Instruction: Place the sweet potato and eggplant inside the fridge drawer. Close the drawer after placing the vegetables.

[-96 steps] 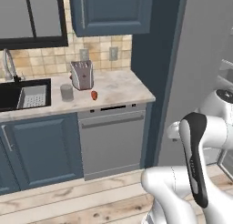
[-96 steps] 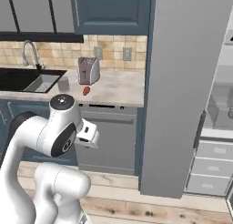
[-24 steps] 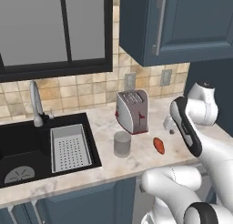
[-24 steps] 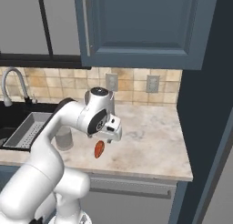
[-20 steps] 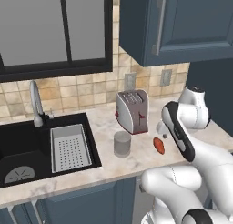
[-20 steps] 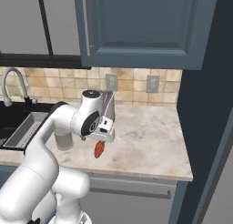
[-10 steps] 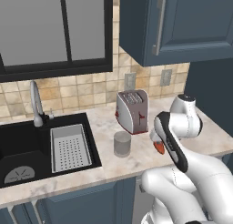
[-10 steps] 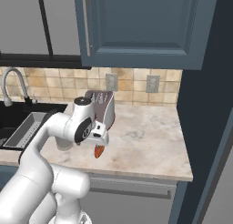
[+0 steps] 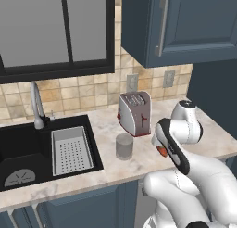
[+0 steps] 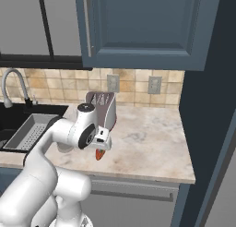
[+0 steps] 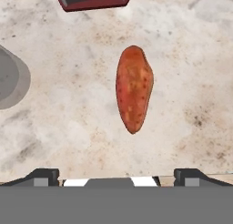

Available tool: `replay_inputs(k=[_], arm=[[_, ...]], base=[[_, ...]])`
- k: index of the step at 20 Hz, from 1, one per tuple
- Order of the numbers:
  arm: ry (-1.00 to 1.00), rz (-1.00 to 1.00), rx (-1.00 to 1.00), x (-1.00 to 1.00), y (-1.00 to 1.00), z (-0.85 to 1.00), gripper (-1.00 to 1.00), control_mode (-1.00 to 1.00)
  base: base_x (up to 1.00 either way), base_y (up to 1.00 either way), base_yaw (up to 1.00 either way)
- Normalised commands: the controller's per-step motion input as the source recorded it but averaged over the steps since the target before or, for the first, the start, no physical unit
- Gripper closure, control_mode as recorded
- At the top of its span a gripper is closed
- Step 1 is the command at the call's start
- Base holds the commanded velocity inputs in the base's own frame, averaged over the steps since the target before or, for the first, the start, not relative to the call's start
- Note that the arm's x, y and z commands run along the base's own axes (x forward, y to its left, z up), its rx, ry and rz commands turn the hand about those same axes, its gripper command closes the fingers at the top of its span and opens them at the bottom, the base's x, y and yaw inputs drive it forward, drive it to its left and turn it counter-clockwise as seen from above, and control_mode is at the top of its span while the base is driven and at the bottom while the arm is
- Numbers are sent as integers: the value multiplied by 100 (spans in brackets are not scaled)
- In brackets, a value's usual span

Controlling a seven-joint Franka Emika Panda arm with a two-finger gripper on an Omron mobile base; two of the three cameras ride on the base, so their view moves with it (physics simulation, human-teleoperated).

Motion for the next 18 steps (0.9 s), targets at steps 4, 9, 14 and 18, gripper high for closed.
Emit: replay_inputs(k=[4, 9, 14, 18], arm=[[0, 0, 0, 17, 0, -21, -100, -100], [0, 0, 0, 16, 0, -17, -100, -100], [0, 0, 0, 11, -23, -5, -100, -100], [0, 0, 0, 30, -8, -15, -100, -100]], base=[[0, 0, 0], [0, 0, 0], [0, 0, 0], [0, 0, 0]])
